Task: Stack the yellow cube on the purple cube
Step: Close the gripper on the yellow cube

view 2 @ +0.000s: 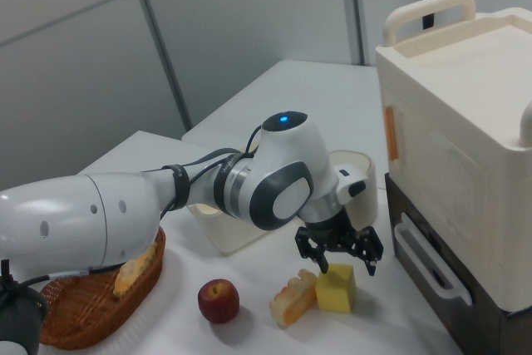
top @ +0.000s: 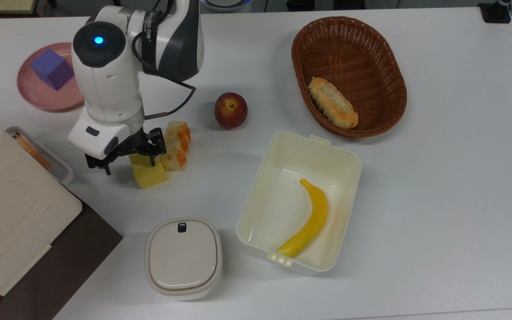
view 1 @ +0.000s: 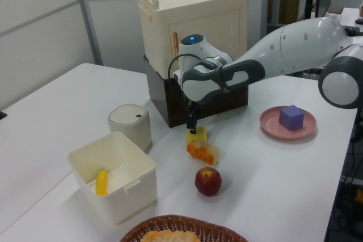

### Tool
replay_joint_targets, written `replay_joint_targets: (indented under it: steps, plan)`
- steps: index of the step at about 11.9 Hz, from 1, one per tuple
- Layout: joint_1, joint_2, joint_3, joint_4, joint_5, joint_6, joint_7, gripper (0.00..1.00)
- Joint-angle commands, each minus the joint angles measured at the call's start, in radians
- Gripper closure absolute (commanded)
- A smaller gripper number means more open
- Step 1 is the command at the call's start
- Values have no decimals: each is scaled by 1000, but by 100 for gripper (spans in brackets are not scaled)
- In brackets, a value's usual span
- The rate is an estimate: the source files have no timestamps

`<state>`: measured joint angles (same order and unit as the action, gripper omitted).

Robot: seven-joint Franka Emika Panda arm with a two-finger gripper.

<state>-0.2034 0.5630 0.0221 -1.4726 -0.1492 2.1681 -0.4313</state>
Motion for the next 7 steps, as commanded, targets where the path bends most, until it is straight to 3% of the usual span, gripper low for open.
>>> replay_joint_targets:
  steps: [1,7]
  plan:
    - [5,-38,-4,-32,5,-65,-9,0]
    - [15,-11,4,-51,34,-70,2,0]
